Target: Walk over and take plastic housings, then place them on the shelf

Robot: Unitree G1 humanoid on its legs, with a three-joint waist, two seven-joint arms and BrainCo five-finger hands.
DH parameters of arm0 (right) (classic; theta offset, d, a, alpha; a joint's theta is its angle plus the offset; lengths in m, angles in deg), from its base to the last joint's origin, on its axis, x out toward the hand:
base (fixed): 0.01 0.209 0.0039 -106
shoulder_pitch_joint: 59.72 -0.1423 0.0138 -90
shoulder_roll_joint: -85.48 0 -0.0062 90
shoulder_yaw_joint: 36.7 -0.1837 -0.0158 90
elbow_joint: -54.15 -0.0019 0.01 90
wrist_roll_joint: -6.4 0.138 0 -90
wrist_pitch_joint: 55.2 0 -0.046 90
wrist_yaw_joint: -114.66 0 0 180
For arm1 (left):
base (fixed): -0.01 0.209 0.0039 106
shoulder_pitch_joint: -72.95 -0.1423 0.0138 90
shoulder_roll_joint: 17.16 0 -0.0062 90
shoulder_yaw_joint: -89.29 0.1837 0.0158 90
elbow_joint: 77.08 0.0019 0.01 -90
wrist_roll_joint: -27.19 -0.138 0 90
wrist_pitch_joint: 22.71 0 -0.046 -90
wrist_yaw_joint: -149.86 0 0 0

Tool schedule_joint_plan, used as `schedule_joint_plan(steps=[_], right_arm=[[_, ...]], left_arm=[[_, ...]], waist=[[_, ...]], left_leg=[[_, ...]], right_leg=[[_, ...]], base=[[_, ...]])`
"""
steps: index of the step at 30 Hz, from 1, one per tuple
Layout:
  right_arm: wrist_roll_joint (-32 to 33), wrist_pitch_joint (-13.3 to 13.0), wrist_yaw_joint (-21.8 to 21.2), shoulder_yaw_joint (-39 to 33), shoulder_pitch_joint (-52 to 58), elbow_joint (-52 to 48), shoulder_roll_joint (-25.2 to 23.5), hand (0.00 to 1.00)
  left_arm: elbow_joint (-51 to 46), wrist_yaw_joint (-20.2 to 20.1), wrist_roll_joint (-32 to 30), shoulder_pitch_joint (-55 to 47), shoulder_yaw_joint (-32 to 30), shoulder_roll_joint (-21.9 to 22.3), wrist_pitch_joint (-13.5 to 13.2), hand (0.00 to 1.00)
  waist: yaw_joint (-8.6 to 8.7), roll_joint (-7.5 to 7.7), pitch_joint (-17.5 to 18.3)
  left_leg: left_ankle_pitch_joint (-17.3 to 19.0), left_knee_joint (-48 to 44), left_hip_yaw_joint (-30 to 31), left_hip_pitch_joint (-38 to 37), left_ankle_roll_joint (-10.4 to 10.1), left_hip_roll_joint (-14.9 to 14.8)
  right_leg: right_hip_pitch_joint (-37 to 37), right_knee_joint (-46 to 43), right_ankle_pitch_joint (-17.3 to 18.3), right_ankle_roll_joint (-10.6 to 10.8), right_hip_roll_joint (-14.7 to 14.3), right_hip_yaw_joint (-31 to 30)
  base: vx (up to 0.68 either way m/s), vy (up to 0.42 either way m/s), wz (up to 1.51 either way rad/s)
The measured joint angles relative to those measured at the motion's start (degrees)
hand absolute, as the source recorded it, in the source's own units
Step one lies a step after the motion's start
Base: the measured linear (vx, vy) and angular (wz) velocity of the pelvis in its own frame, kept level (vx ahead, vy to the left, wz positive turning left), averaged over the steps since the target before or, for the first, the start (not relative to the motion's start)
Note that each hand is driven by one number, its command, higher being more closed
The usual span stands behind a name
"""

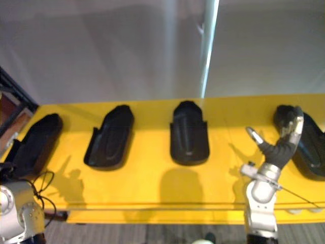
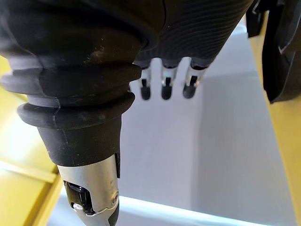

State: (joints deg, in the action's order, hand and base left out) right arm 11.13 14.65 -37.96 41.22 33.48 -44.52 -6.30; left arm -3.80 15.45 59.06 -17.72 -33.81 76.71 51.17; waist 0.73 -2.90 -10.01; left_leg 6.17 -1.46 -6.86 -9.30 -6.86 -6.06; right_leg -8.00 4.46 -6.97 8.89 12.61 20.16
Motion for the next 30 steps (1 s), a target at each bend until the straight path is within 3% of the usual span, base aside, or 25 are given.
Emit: schedule_joint_plan(steps=[5,9,12,21,30], right_arm=[[0.0,0.0,-0.1,1.6,0.0,0.0,-0.1,0.00],[0.0,0.0,-0.2,2.2,0.2,0.1,-0.2,0.00],[0.0,0.0,-0.2,2.2,0.6,0.2,-0.2,0.00],[0.1,0.0,-1.1,2.7,0.6,2.0,0.0,0.00],[0.2,0.1,-2.5,2.6,0.6,2.7,1.8,0.00]], left_arm=[[2.9,6.4,7.8,0.0,-0.8,0.3,-1.3,0.00],[7.7,13.4,8.1,0.3,-4.3,0.2,-1.4,0.00],[12.5,15.1,8.3,0.3,-7.3,-0.1,-1.2,0.00],[25.4,13.5,11.0,0.7,-9.4,-4.7,1.3,0.00],[32.0,6.7,13.0,0.9,-9.4,-5.5,1.6,0.00]], waist=[[-0.09,0.51,0.4],[0.00,1.07,1.3],[-0.03,1.14,2.0],[-0.07,1.25,3.3],[0.01,1.27,3.3]], left_leg=[[0.0,0.0,0.2,0.2,0.0,0.0],[0.0,0.0,0.2,0.2,0.0,0.0],[0.0,0.0,0.2,0.2,0.0,0.0],[-0.1,0.0,0.2,0.2,0.0,-0.1],[-0.1,0.0,0.1,0.1,0.0,0.0]], right_leg=[[0.0,0.0,0.0,0.0,0.0,0.2],[0.0,0.0,0.0,0.0,0.0,0.2],[0.0,0.0,0.0,0.0,0.0,0.2],[0.0,0.0,0.0,0.0,0.0,0.1],[0.1,0.0,0.0,0.0,0.0,0.0]], base=[[0.00,0.004,0.02],[0.00,0.000,0.00],[0.00,0.000,0.00],[0.00,0.000,0.00],[0.00,0.000,0.00]])
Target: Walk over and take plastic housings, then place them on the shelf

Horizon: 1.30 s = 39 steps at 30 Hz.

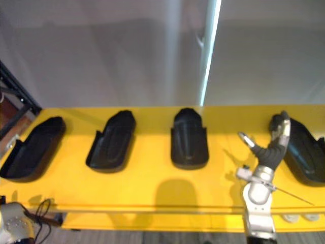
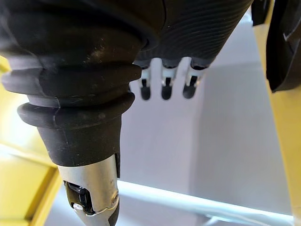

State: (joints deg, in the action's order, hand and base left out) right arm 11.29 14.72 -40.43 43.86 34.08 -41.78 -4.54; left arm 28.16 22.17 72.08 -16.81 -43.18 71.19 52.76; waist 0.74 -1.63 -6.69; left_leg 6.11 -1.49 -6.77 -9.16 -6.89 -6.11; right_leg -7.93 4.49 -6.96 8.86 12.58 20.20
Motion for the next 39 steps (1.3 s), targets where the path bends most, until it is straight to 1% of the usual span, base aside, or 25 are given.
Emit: schedule_joint_plan(steps=[8,9,11,12,13,15,18,20,21,22,26,28,31,35,36,39], right_arm=[[0.0,0.0,-0.5,0.0,0.0,0.0,0.2,0.00],[0.0,0.0,-0.5,0.0,0.0,0.0,0.2,0.00],[0.0,0.0,-1.0,0.0,0.0,0.0,0.2,0.00],[0.0,0.1,-1.2,0.0,0.0,0.0,0.4,0.00],[0.0,0.1,-1.3,0.0,0.0,0.0,0.7,0.00],[0.0,0.1,-1.5,0.0,0.0,0.0,1.2,0.00],[0.0,0.1,-1.6,0.1,0.0,0.0,2.0,0.00],[0.1,0.1,-1.6,0.1,0.0,0.0,2.1,0.00],[0.1,0.1,-1.7,0.1,0.0,0.0,2.1,0.00],[0.1,0.1,-1.8,0.1,0.0,0.0,2.2,0.00],[1.1,0.2,-2.6,0.1,0.0,0.0,2.4,0.00],[1.2,0.2,-2.7,0.1,0.0,0.0,2.6,0.00],[1.2,0.2,-2.7,0.9,0.0,0.0,3.7,0.00],[1.2,0.2,-2.8,1.4,-0.1,0.0,4.0,0.00],[1.3,0.2,-2.8,1.4,-0.1,-0.1,4.0,0.00],[1.6,0.2,-3.2,1.4,-0.1,-0.1,4.4,0.00]], left_arm=[[1.9,-2.5,-0.5,1.3,0.6,-0.4,0.4,0.00],[2.0,-3.5,-0.8,1.4,0.7,-0.6,0.5,0.00],[2.0,-5.0,-1.1,1.6,1.3,-1.5,1.3,0.00],[2.1,-6.1,-1.3,1.7,1.8,-2.4,2.1,0.00],[2.4,-6.4,-2.7,2.0,2.5,-3.0,2.8,0.00],[2.8,-6.9,-2.8,2.1,3.2,-3.7,3.9,0.00],[5.7,-8.3,-2.8,2.7,3.4,-4.4,5.5,0.00],[7.0,-8.9,-2.7,3.4,3.9,-4.4,6.0,0.00],[7.8,-10.3,-2.7,3.8,4.6,-4.4,6.4,0.00],[8.3,-10.8,-2.7,4.1,5.0,-4.5,6.9,0.00],[9.3,-11.3,-2.5,4.5,5.3,-4.8,7.8,0.00],[12.6,-11.4,-2.1,4.9,7.0,-6.9,9.4,0.00],[15.3,-12.4,-2.0,6.2,7.8,-7.9,10.0,0.00],[18.0,-12.6,-1.8,7.3,9.5,-9.0,11.4,0.00],[18.1,-12.6,-1.8,7.7,9.7,-9.1,11.4,0.00],[19.0,-12.6,-0.9,8.0,9.8,-9.3,11.4,0.00]], waist=[[0.07,-0.03,0.0],[0.08,-0.03,0.0],[0.11,-0.05,0.0],[0.14,-0.08,0.0],[0.13,-0.12,0.0],[0.13,-0.21,-0.1],[0.26,-0.56,-0.3],[0.34,-0.66,-0.4],[0.33,-0.76,-0.4],[0.34,-0.83,-0.5],[0.46,-0.94,-0.5],[0.52,-0.94,-0.6],[0.36,-0.69,-0.8],[0.44,-0.48,-1.4],[0.43,-0.45,-2.0],[0.43,-0.71,-2.4]], left_leg=[[0.0,-0.1,-0.1,-0.1,0.0,0.0],[0.0,-0.1,-0.2,-0.1,0.0,0.0],[0.0,-0.1,-0.3,-0.2,0.0,0.0],[0.0,-0.1,-0.3,-0.3,0.0,0.0],[0.0,0.0,-0.5,-0.4,0.0,0.0],[0.0,0.1,-0.9,-0.7,0.0,0.0],[0.0,0.1,-1.6,-0.9,0.0,0.0],[0.0,0.1,-1.6,-0.9,0.0,0.0],[0.0,0.1,-1.7,-0.9,0.0,0.0],[0.0,0.1,-1.7,-0.9,0.0,0.0],[0.0,0.1,-2.0,-0.7,0.0,0.0],[0.0,0.1,-2.1,-0.7,0.0,0.0],[0.0,0.1,-2.4,-0.8,0.0,0.0],[0.1,0.0,-2.5,-0.8,0.0,-0.1],[0.1,-0.1,-2.6,-0.8,0.0,-0.1],[0.1,-0.1,-2.9,-0.7,0.0,-0.1]], right_leg=[[0.0,0.0,0.0,0.0,0.0,-0.1],[0.0,0.0,0.0,0.0,0.0,-0.2],[0.0,0.0,0.0,0.0,0.0,-0.3],[0.0,0.0,0.0,0.0,0.0,-0.4],[0.0,0.0,0.0,0.0,0.0,-0.5],[0.0,0.0,0.0,0.1,0.0,-0.9],[0.3,0.0,-0.2,0.0,0.0,-1.5],[0.3,0.0,-0.2,0.0,0.0,-1.5],[0.3,0.0,-0.2,0.0,0.0,-1.5],[0.4,0.0,-0.2,0.0,0.0,-1.6],[0.8,0.0,-0.3,0.0,-0.1,-1.9],[0.9,0.0,-0.3,0.0,-0.1,-2.5],[1.1,0.0,-0.3,0.0,-0.1,-2.9],[1.2,0.0,-0.3,0.0,-0.2,-3.1],[1.2,0.0,-0.4,-0.1,-0.2,-3.2],[1.5,0.0,-0.4,-0.1,-0.2,-3.5]], base=[[0.00,0.000,0.00],[0.00,0.000,0.00],[0.00,0.000,-0.02],[0.00,0.000,-0.04],[0.00,0.000,-0.05],[0.00,0.000,-0.09],[-0.01,0.018,-0.12],[-0.01,0.007,-0.02],[0.00,0.000,0.00],[0.00,0.000,0.00],[0.00,0.013,-0.03],[0.00,0.020,-0.04],[-0.01,0.017,-0.06],[0.00,0.000,0.00],[0.00,0.000,0.00],[-0.02,0.013,-0.05]])
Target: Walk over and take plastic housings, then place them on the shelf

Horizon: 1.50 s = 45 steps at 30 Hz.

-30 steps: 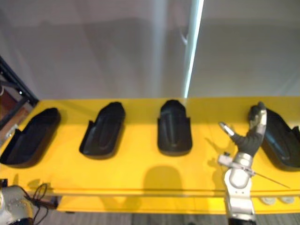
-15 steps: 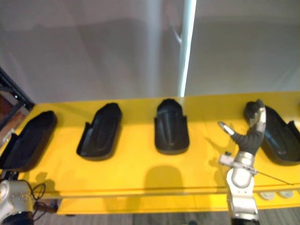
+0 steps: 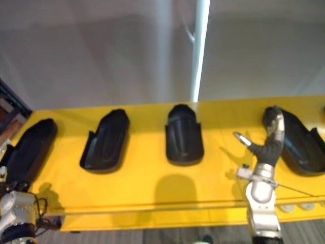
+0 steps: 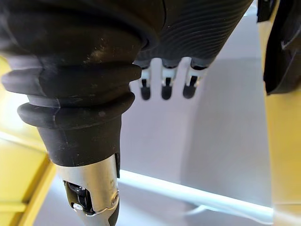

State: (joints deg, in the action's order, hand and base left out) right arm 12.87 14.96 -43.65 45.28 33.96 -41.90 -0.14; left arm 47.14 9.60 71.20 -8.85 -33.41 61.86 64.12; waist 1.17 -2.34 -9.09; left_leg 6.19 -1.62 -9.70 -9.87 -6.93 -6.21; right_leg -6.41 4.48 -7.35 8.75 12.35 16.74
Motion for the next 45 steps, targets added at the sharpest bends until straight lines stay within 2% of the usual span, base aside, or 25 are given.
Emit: schedule_joint_plan(steps=[14,19,35,45], right_arm=[[1.8,0.3,-3.1,0.0,-0.2,-0.4,1.4,0.00],[1.9,0.5,-4.1,-0.3,-0.3,-1.7,2.1,0.00],[1.9,0.5,-5.6,-0.4,-0.2,-2.4,2.5,0.00],[2.2,0.7,-6.8,-0.5,-0.1,-2.6,2.6,0.00]], left_arm=[[5.2,-0.7,0.7,1.7,0.4,-2.7,0.6,0.00],[5.4,-2.5,1.1,1.9,2.2,-3.6,0.7,0.00],[5.7,-4.6,1.2,2.2,2.6,-3.6,1.2,0.00],[7.9,-4.8,1.3,2.2,2.5,-4.1,1.3,0.00]], waist=[[0.77,-0.16,-0.2],[1.23,-0.54,-1.8],[1.55,-1.06,-2.3],[2.63,-1.86,-3.0]], left_leg=[[0.0,-0.1,-0.4,0.0,0.0,-0.1],[0.0,-0.3,-0.4,0.0,0.0,-0.1],[0.0,-0.5,-0.6,-0.1,0.0,-0.1],[0.0,-0.5,-2.0,0.0,0.0,0.0]], right_leg=[[0.4,0.0,-0.3,-0.1,-0.2,-0.8],[0.5,-0.1,-0.4,-0.2,-0.2,-1.0],[0.7,-0.1,-0.6,-0.2,-0.2,-1.2],[1.4,-0.2,-0.8,-0.2,-0.2,-2.6]], base=[[0.00,0.002,-0.01],[0.00,0.000,0.00],[0.00,0.000,0.00],[-0.01,0.005,-0.06]])
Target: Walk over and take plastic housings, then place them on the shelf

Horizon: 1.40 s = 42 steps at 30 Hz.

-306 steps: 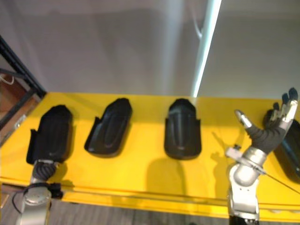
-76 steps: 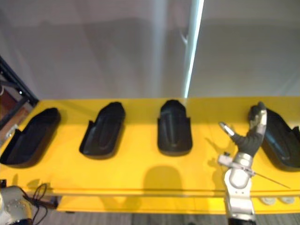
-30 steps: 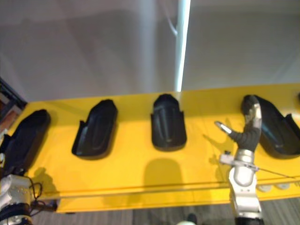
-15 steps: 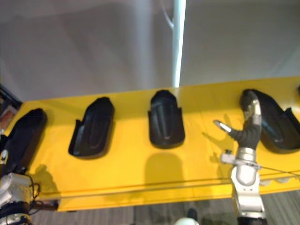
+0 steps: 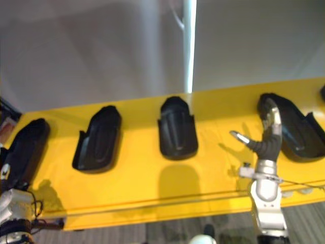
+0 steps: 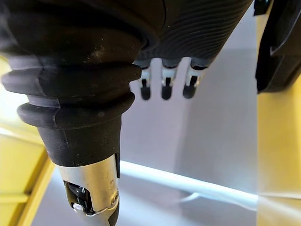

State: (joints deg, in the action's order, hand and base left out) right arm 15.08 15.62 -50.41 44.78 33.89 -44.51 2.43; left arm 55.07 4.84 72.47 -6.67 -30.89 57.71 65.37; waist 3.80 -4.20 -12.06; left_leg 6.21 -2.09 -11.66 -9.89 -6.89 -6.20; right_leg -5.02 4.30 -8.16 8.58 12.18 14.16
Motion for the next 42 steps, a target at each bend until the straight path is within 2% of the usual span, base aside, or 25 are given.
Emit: schedule_joint_plan(steps=[14,19,23,25,29,31,33,34,36,37,38,39,41,42], right_arm=[[0.2,0.5,-2.0,-0.5,0.6,0.0,1.1,0.00],[0.3,0.5,-2.6,-0.5,0.7,0.0,1.7,0.00],[0.4,0.5,-2.5,-0.4,1.1,0.0,1.7,0.00],[0.7,0.4,-2.3,-0.3,1.7,0.0,1.7,0.00],[0.7,0.2,-1.5,-0.2,3.4,0.0,0.2,0.00],[0.7,-0.6,-0.9,-0.2,3.8,-0.1,-1.8,0.00],[0.7,-0.7,-0.2,0.2,4.5,-0.4,-3.0,0.00],[0.7,-0.7,0.1,0.2,4.9,-0.6,-3.4,0.00],[0.5,-0.8,0.6,0.2,5.1,-1.2,-4.1,0.00],[0.3,-0.8,0.8,0.3,5.1,-1.2,-4.1,0.00],[-0.1,-0.8,1.4,0.2,5.1,-1.3,-4.1,0.00],[-0.5,-0.8,1.6,0.2,5.1,-1.3,-4.1,0.00],[-0.5,-0.7,1.7,0.2,5.1,-1.3,-4.1,0.00],[-0.5,-0.7,1.7,0.1,5.1,-1.3,-4.2,0.00]], left_arm=[[0.4,1.0,1.6,0.3,-0.1,0.0,-0.2,0.00],[0.8,4.1,1.5,0.3,-0.5,0.0,-0.7,0.00],[0.7,11.8,-1.9,0.5,-1.4,0.0,-4.0,0.00],[0.2,17.1,-5.9,0.8,-4.7,0.0,-6.4,0.00],[-6.9,22.0,-10.7,0.5,-10.0,0.0,-10.7,0.00],[-16.0,22.9,-16.0,0.3,-11.3,0.0,-14.6,0.00],[-24.1,21.9,-19.3,0.2,-11.0,0.1,-17.1,0.00],[-26.8,21.1,-19.8,0.2,-10.6,0.1,-17.5,0.00],[-36.6,14.0,-21.2,-2.1,-7.6,0.6,-18.9,0.00],[-38.7,12.1,-21.1,-2.9,-6.7,1.0,-18.9,0.00],[-42.3,6.8,-21.1,-4.4,-5.5,2.5,-18.8,0.00],[-43.9,2.7,-21.1,-5.9,-4.4,3.8,-18.4,0.00],[-43.8,-2.3,-20.0,-7.4,-3.7,5.5,-17.7,0.00],[-43.8,-6.3,-16.7,-8.5,-3.3,5.7,-16.8,0.00]], waist=[[0.27,-0.32,-0.3],[0.31,-0.83,-0.6],[0.35,-0.94,-0.6],[0.16,-0.95,-0.6],[0.01,-0.99,-0.7],[-0.12,-1.03,-0.7],[0.02,-1.05,-0.7],[0.05,-1.17,-0.6],[-0.02,-1.62,-0.2],[-0.04,-1.76,-0.1],[-0.04,-2.06,0.1],[-0.05,-2.37,0.3],[-0.05,-2.66,0.5],[-0.11,-2.59,0.6]], left_leg=[[0.0,0.0,-0.1,0.0,0.0,0.0],[0.0,0.0,-0.3,0.1,0.0,0.1],[0.0,0.0,-0.1,0.0,0.0,0.1],[0.0,0.0,0.0,0.1,0.0,0.0],[0.0,0.1,0.3,-0.1,0.0,-0.1],[0.0,0.2,0.4,0.0,0.0,-0.1],[0.0,0.3,1.1,-0.1,0.0,-0.1],[0.0,0.3,1.5,-0.1,0.0,-0.1],[-0.1,0.5,1.6,-0.1,0.1,0.0],[-0.1,0.5,1.6,-0.1,0.1,-0.1],[-0.1,0.5,1.6,-0.2,0.1,-0.1],[-0.1,0.5,1.6,-0.2,0.1,-0.1],[-0.1,0.5,1.6,-0.2,0.0,-0.2],[-0.1,0.5,1.6,-0.3,0.0,-0.3]], right_leg=[[0.3,0.0,0.0,0.0,0.0,-0.2],[0.8,-0.1,-0.1,0.0,0.0,-0.5],[0.8,-0.1,-0.1,0.0,0.0,-0.4],[0.8,-0.1,0.0,0.0,0.0,-0.3],[-0.2,0.2,0.0,0.0,-0.1,0.3],[-0.3,0.2,0.0,0.0,-0.1,0.7],[-0.9,0.2,0.0,0.0,-0.1,1.5],[-1.1,0.2,0.0,0.0,-0.1,1.7],[-1.1,0.2,0.0,0.0,0.0,1.7],[-1.1,0.2,0.0,0.0,0.0,1.7],[-1.1,0.2,0.0,0.0,-0.1,1.8],[-1.1,0.2,0.0,0.0,-0.1,1.8],[-1.1,0.2,0.0,0.0,-0.2,1.9],[-1.2,0.2,0.0,0.0,-0.3,1.9]], base=[[0.00,0.001,0.00],[0.00,0.006,-0.03],[0.00,0.000,0.00],[-0.01,0.002,0.02],[0.00,0.000,0.08],[0.00,0.001,0.05],[0.00,0.003,0.14],[0.00,0.005,0.15],[0.00,0.004,0.04],[0.00,0.000,0.00],[0.00,0.000,0.00],[0.00,0.000,0.00],[0.00,0.000,0.00],[0.00,0.000,0.00]])
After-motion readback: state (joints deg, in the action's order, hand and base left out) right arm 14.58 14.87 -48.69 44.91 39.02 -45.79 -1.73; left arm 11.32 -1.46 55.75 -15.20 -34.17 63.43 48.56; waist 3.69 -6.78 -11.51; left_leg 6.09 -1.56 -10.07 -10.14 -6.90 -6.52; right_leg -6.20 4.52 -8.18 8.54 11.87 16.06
